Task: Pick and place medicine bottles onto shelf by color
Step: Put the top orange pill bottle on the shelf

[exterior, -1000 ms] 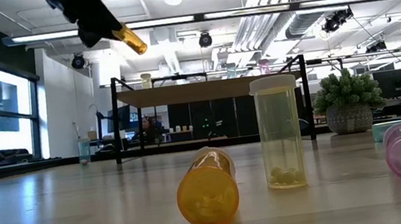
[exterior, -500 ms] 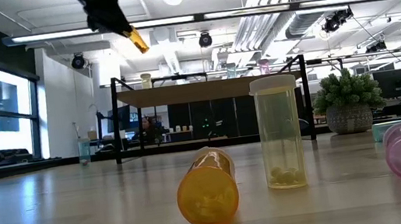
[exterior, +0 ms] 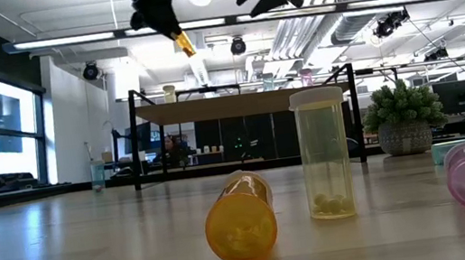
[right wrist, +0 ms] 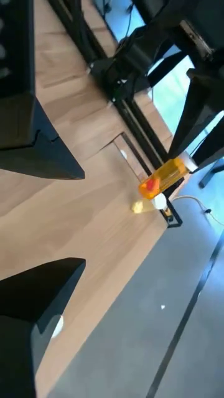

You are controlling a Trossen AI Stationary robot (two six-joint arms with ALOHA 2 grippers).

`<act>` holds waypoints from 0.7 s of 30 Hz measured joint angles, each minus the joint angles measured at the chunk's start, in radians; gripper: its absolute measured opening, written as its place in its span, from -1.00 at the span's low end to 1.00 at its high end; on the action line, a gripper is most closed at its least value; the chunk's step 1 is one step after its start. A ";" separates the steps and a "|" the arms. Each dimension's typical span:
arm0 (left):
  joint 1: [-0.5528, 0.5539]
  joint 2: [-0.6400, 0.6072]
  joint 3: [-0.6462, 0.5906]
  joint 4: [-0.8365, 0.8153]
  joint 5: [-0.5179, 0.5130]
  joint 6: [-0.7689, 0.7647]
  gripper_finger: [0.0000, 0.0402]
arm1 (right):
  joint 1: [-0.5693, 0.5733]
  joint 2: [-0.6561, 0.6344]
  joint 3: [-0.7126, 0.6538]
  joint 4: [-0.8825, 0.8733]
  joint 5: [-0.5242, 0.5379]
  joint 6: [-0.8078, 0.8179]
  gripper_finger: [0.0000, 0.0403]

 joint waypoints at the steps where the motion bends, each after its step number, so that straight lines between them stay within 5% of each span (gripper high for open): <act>1: 0.000 0.022 0.031 -0.020 0.000 -0.008 -0.45 | -0.002 0.000 0.000 -0.002 0.000 -0.008 0.03; 7: 0.000 0.135 0.141 -0.069 0.002 -0.060 -0.45 | -0.021 0.000 0.000 -0.028 0.000 -0.050 0.03; 21: -0.012 0.291 0.184 -0.061 -0.007 -0.057 -0.46 | -0.027 0.001 0.000 -0.038 0.008 -0.092 0.03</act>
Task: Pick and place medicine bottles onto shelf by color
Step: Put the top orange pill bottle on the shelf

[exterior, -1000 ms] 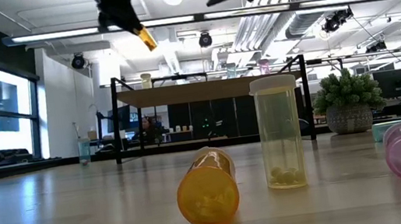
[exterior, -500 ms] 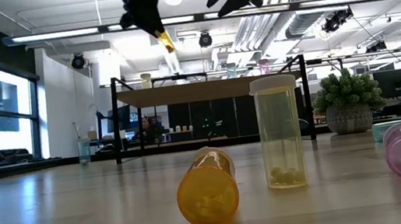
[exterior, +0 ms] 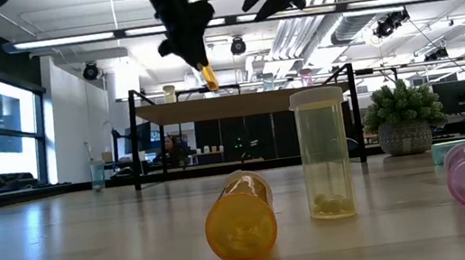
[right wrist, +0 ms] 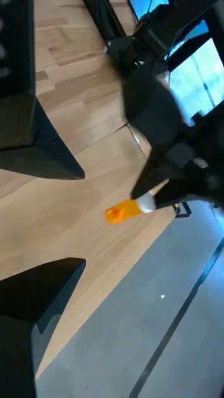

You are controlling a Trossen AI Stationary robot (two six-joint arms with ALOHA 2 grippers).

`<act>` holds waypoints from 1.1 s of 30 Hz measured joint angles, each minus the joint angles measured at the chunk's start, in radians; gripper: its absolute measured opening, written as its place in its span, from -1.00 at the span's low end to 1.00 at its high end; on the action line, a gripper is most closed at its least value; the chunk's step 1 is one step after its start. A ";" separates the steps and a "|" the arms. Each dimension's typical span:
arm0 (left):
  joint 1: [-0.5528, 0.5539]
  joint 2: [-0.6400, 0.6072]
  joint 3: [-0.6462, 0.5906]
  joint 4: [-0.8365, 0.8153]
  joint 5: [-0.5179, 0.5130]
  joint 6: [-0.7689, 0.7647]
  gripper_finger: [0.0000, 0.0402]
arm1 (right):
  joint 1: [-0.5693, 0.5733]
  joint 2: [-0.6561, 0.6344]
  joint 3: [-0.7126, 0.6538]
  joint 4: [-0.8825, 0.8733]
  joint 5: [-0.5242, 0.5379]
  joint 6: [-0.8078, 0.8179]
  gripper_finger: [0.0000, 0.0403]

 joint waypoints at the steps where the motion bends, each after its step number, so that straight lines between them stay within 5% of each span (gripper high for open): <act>1: -0.003 0.008 0.000 -0.001 -0.006 0.012 -0.46 | 0.000 0.000 0.000 0.000 0.003 0.000 0.03; 14: -0.032 0.028 0.000 0.052 -0.109 0.160 -0.46 | 0.000 0.000 0.000 -0.002 0.026 -0.001 0.03; 33: -0.035 0.076 -0.002 0.049 -0.098 0.223 -0.45 | 0.000 0.000 0.000 -0.002 0.034 -0.001 0.03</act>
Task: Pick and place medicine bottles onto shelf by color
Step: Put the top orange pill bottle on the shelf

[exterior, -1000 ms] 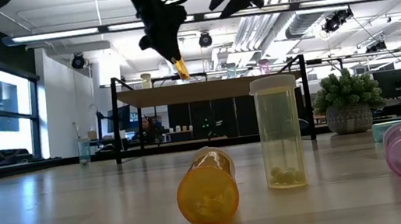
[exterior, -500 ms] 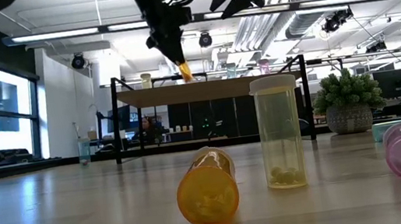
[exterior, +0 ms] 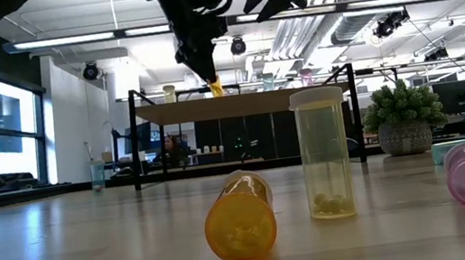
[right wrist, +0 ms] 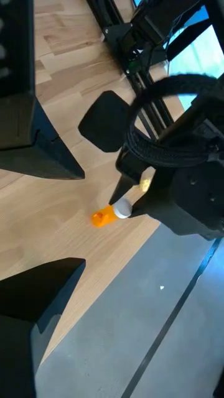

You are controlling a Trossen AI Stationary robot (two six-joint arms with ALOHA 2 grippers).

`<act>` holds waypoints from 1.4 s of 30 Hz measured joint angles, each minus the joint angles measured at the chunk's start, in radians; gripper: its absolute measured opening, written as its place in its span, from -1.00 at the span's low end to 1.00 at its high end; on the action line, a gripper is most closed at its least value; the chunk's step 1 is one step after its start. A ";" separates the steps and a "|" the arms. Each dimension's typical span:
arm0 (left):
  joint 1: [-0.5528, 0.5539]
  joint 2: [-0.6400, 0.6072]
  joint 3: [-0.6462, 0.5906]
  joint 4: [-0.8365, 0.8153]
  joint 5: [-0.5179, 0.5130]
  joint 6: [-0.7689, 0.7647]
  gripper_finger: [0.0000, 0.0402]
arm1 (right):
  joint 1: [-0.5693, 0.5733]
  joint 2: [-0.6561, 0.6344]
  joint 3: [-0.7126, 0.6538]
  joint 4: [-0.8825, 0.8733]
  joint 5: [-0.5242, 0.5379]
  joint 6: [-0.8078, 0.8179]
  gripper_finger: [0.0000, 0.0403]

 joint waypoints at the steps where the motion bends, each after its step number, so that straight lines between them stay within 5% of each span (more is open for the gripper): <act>1: 0.000 0.000 0.000 0.000 -0.001 0.000 -0.45 | 0.000 0.000 0.000 0.000 0.000 0.000 0.03; 42: -0.002 -0.001 0.000 0.002 -0.019 0.009 -0.28 | 0.000 0.000 0.000 -0.022 0.000 0.000 0.03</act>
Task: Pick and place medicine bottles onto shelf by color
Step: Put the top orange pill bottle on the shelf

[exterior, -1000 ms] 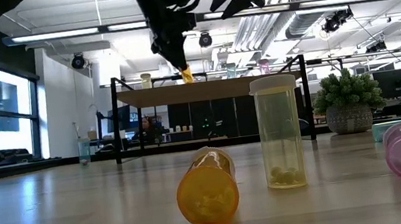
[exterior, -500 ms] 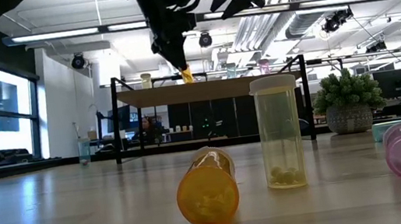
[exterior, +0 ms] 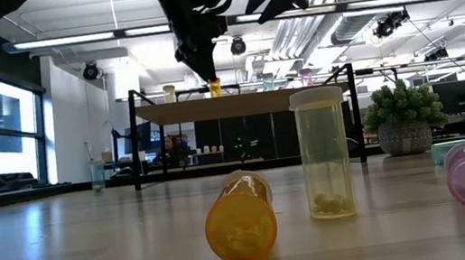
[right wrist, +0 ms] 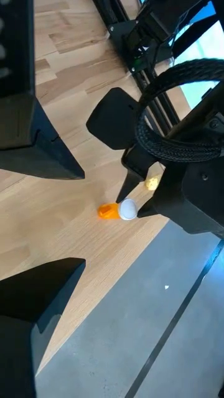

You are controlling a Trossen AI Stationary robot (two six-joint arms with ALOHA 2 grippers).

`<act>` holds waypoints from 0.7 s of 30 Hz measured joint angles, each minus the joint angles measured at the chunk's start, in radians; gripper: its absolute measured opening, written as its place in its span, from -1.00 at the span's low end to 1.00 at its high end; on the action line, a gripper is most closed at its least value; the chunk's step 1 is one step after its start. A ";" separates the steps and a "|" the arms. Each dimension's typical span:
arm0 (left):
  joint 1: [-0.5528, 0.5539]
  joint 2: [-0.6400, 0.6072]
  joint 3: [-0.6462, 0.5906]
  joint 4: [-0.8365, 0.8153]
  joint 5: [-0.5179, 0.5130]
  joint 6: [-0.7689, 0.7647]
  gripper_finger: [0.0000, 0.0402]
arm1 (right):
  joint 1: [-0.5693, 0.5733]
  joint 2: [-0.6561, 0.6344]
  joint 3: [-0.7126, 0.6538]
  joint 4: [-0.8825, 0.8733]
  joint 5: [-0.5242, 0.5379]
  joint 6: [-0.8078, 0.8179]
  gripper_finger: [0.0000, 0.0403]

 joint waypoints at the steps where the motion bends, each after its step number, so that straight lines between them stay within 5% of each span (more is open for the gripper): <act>1: 0.000 0.000 0.000 0.001 -0.003 -0.001 -0.28 | 0.000 0.000 0.000 -0.003 0.000 0.000 0.03; 21: -0.006 0.000 0.000 0.008 0.017 -0.026 -0.28 | 0.000 0.000 0.000 -0.004 0.000 0.002 0.03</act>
